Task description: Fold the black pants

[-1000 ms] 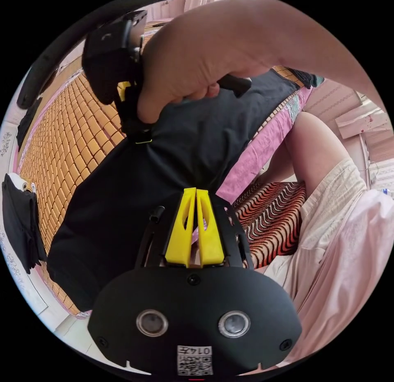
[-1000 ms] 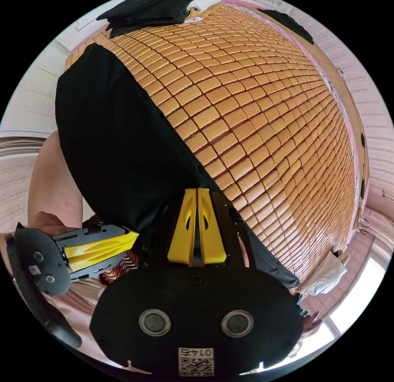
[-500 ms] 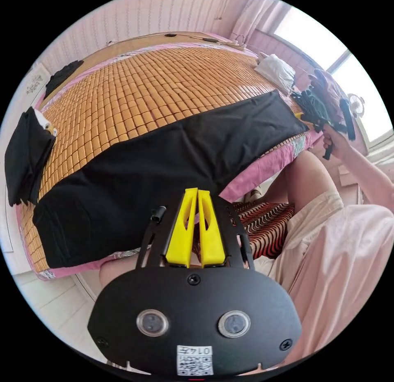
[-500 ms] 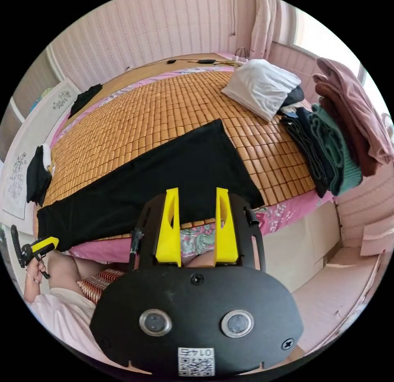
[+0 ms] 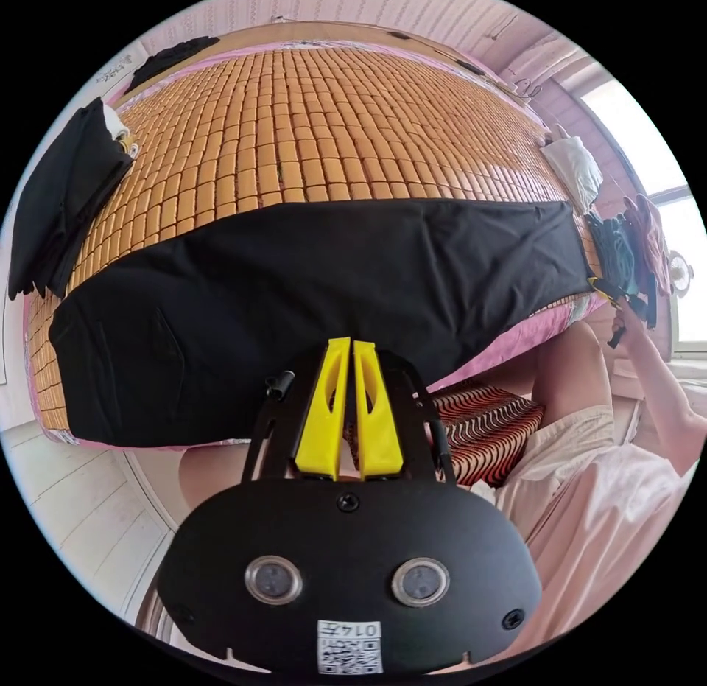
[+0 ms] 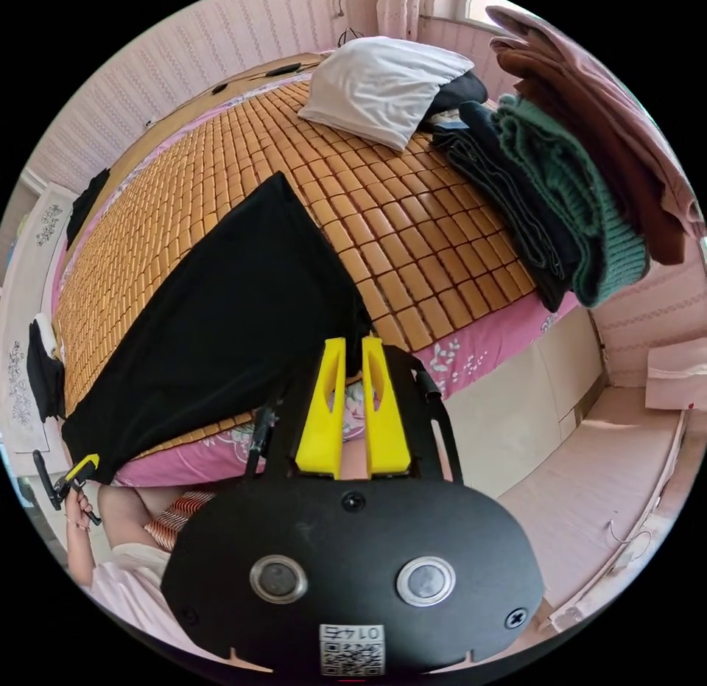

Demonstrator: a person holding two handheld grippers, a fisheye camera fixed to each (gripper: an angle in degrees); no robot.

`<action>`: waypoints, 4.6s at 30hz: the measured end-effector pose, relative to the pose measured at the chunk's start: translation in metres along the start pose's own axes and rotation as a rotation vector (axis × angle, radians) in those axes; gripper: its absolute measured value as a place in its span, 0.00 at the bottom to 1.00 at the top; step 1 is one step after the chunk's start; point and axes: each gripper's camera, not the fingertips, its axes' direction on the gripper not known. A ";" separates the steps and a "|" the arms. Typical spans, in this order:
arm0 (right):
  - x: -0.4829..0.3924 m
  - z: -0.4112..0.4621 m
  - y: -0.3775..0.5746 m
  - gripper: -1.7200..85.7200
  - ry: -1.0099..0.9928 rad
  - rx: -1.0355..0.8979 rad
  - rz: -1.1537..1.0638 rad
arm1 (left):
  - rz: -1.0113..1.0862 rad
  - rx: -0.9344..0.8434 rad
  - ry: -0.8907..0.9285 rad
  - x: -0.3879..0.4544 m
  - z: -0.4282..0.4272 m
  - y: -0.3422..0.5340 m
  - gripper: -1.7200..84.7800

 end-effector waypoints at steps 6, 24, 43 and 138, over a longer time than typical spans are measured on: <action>0.039 -0.030 -0.003 0.05 -0.169 0.082 -0.007 | 0.072 0.003 -0.091 0.017 0.002 -0.004 0.01; -0.164 -0.177 0.056 0.06 -0.767 0.237 -0.935 | 0.105 0.284 0.363 0.006 -0.032 -0.018 0.01; -0.380 -0.009 0.226 0.08 -0.226 -0.065 -1.368 | 0.004 0.244 0.299 -0.051 -0.034 0.001 0.02; -0.688 0.073 0.000 0.11 -0.183 -0.061 -1.436 | -0.032 0.122 0.321 -0.076 -0.022 0.046 0.13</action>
